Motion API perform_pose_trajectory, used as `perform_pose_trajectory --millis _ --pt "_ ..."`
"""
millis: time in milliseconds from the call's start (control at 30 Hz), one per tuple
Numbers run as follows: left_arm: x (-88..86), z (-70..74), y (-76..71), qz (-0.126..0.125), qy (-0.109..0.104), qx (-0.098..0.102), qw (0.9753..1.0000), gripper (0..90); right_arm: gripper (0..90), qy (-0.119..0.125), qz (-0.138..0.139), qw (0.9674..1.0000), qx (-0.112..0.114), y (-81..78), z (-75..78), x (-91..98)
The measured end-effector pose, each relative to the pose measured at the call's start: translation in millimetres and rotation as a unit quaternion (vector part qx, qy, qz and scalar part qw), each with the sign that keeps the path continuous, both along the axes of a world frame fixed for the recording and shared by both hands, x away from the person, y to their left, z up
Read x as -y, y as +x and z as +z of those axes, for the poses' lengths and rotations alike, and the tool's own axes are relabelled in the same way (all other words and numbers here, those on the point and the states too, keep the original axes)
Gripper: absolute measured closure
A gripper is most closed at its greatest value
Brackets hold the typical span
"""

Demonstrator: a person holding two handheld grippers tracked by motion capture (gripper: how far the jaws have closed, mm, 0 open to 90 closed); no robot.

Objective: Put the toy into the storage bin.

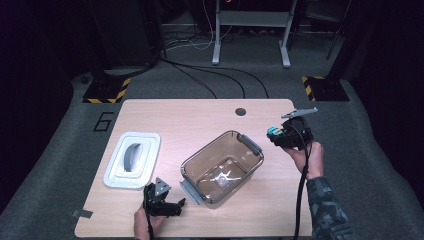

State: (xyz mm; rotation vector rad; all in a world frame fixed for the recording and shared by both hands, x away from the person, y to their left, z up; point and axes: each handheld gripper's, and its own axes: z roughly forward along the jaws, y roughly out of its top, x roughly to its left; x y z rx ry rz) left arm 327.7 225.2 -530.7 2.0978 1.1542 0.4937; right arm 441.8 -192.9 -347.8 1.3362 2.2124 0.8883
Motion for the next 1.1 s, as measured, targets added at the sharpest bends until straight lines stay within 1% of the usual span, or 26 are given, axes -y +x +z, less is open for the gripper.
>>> perform_pose_trajectory --millis 200,433,533,767,1033,1100 --pt "0.0 0.0 0.1 0.0 0.0 0.0 1.0 3.0 52.6 0.004 0.01 0.9999 0.004 3.5 7.2 -9.0" --pt "0.0 0.0 0.1 0.0 0.0 0.0 1.0 3.1 52.6 -0.005 0.029 0.9995 0.011 7.0 21.1 -25.9" --pt "0.1 0.0 0.0 0.001 0.0 0.0 1.0 3.1 52.6 -0.007 0.038 0.9992 0.013 9.3 23.6 -32.4" --pt "0.0 0.0 0.1 0.0 0.0 0.0 1.0 3.1 52.5 -0.012 0.052 0.9985 0.009 12.2 21.5 -49.4" --pt "0.0 0.0 0.1 0.0 0.0 0.0 1.0 3.1 52.6 -0.023 0.069 0.9973 0.008 14.8 18.6 -63.2" --pt "-0.1 0.1 0.1 0.0 0.0 0.0 1.0 3.1 52.5 -0.02 0.067 0.9976 0.004 14.9 17.9 -66.4"
